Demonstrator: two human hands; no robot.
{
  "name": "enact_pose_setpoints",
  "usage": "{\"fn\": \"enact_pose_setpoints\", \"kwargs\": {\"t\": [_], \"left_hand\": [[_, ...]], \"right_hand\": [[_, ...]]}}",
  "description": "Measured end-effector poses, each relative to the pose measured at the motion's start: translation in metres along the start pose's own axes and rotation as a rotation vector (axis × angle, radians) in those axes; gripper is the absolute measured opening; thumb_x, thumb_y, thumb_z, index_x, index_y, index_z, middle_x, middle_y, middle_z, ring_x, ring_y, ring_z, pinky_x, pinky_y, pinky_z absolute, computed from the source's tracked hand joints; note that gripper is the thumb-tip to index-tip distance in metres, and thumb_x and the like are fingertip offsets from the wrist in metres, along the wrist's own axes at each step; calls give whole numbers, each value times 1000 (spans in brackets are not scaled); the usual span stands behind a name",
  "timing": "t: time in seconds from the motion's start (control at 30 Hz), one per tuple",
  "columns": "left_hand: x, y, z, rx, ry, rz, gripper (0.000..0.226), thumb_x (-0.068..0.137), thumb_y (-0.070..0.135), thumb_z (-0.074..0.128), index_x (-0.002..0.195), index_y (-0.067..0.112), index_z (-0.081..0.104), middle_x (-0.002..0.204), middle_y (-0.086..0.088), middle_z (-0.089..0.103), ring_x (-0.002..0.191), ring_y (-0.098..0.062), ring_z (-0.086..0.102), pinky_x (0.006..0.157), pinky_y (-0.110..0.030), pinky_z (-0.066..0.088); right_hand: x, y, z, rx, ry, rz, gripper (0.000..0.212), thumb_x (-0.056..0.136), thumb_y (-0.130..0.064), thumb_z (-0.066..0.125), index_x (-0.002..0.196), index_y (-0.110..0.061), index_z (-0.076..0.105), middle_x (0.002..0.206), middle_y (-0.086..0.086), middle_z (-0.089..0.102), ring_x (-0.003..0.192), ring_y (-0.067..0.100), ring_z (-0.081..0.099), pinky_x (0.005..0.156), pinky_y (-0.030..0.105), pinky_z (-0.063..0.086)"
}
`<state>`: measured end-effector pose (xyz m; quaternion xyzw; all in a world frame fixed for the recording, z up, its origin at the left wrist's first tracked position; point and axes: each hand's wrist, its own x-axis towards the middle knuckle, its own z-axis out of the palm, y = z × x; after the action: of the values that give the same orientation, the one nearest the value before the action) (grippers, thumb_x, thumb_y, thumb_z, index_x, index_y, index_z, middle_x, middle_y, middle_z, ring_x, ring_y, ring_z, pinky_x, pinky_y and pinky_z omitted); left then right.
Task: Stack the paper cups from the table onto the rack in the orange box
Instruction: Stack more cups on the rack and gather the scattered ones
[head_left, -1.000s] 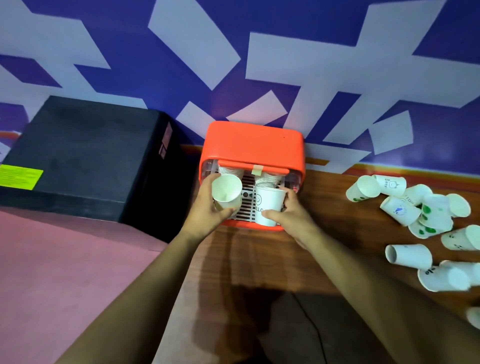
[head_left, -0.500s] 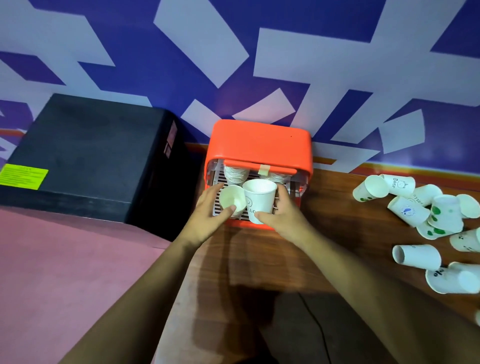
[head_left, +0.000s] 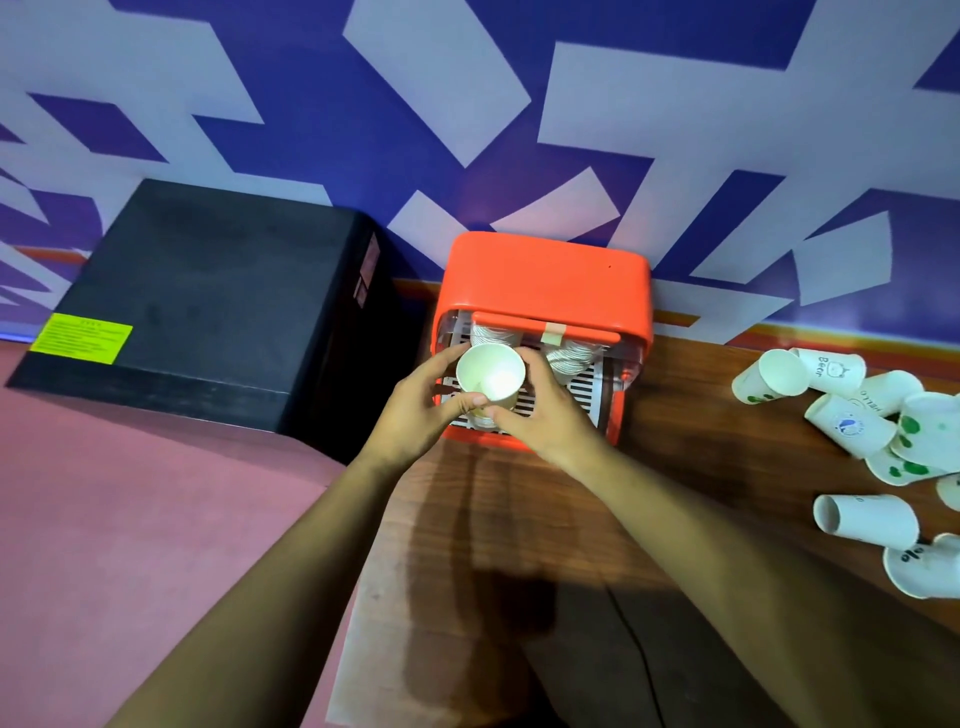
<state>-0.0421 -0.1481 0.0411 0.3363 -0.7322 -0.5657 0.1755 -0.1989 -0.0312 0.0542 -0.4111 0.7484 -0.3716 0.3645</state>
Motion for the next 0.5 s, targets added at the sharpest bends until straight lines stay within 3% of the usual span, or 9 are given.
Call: {"fn": "enact_pose_setpoints", "kwargs": {"t": [0.2, 0.33, 0.43, 0.5], "left_hand": [[4, -18, 6, 130, 13, -47, 58, 85, 27, 80, 136, 31, 52, 126, 15, 63, 121, -4, 58, 103, -35, 51], [10, -25, 13, 217, -20, -45, 60, 87, 22, 77, 141, 26, 52, 136, 11, 58, 124, -2, 51, 109, -30, 45], [13, -29, 17, 336, -27, -44, 64, 89, 22, 74, 147, 22, 48, 142, 4, 52, 122, 1, 43, 99, -1, 30], [12, -30, 19, 342, -31, -64, 65, 91, 23, 72, 150, 20, 44, 142, 0, 50, 124, -5, 46, 94, 4, 27]], "right_hand": [[5, 12, 3, -100, -70, 37, 60, 91, -33, 67, 144, -30, 38, 130, -8, 53, 117, 8, 47, 91, 24, 37], [13, 24, 10, -197, -106, 85, 66, 93, -34, 63, 150, -30, 30, 137, 4, 55, 122, 21, 53, 99, 35, 44], [16, 30, 14, -250, -85, 110, 65, 94, -36, 61, 150, -29, 29, 130, 5, 59, 115, 24, 57, 87, 33, 44], [16, 31, 16, -253, -70, 107, 64, 94, -36, 61, 149, -27, 31, 130, 6, 59, 114, 23, 57, 83, 30, 41]]}}
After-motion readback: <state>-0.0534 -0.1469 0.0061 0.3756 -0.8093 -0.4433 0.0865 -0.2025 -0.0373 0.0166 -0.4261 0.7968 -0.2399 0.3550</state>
